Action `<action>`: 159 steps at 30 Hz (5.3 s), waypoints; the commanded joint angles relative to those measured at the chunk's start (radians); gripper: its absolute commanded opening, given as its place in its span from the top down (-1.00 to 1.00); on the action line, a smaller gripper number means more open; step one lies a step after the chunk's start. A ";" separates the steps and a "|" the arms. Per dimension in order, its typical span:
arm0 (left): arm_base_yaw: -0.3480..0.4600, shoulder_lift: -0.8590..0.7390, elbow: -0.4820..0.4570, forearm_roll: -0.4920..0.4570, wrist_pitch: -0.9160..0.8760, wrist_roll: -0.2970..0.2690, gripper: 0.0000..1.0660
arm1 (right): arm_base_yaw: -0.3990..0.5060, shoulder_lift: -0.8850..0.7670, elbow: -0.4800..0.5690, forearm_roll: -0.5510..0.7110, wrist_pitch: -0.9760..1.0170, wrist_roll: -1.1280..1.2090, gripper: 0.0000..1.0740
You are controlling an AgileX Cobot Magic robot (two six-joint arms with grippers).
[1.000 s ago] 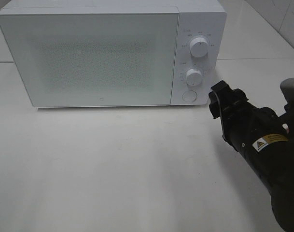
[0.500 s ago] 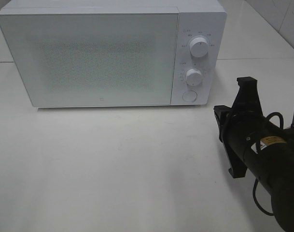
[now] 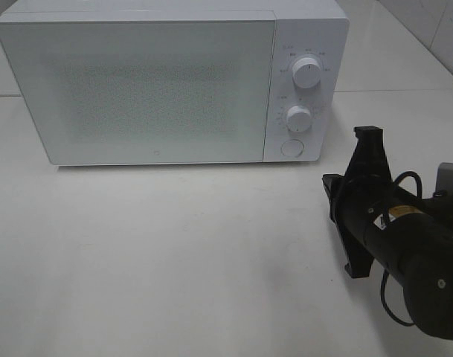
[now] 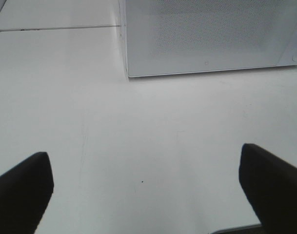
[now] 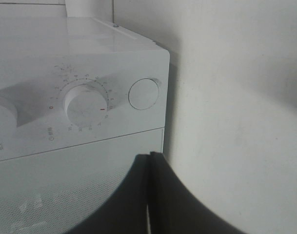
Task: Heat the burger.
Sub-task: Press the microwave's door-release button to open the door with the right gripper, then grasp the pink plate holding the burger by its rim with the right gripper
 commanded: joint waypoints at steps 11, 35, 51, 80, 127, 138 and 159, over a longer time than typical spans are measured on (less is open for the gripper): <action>-0.005 -0.023 0.003 -0.007 -0.009 0.001 -0.83 | -0.128 0.145 -0.166 -0.143 0.055 0.054 1.00; -0.005 -0.023 0.003 -0.007 -0.009 0.001 -0.83 | -0.246 0.344 -0.412 -0.257 0.138 0.083 1.00; -0.005 -0.023 0.003 -0.007 -0.009 0.001 -0.83 | -0.293 0.383 -0.464 -0.266 0.131 0.042 1.00; -0.005 -0.023 0.003 -0.007 -0.009 0.001 -0.83 | -0.339 0.424 -0.632 -0.211 0.021 -0.019 1.00; -0.005 -0.023 0.003 -0.006 -0.009 0.001 -0.83 | -0.208 0.091 -0.281 -0.290 0.383 -0.192 0.99; -0.005 -0.023 0.003 -0.006 -0.009 0.001 -0.83 | -0.235 -0.079 -0.278 -0.319 0.812 -0.708 0.93; -0.005 -0.023 0.003 -0.006 -0.009 0.001 -0.83 | -0.328 -0.264 -0.278 -0.709 1.468 -1.222 0.82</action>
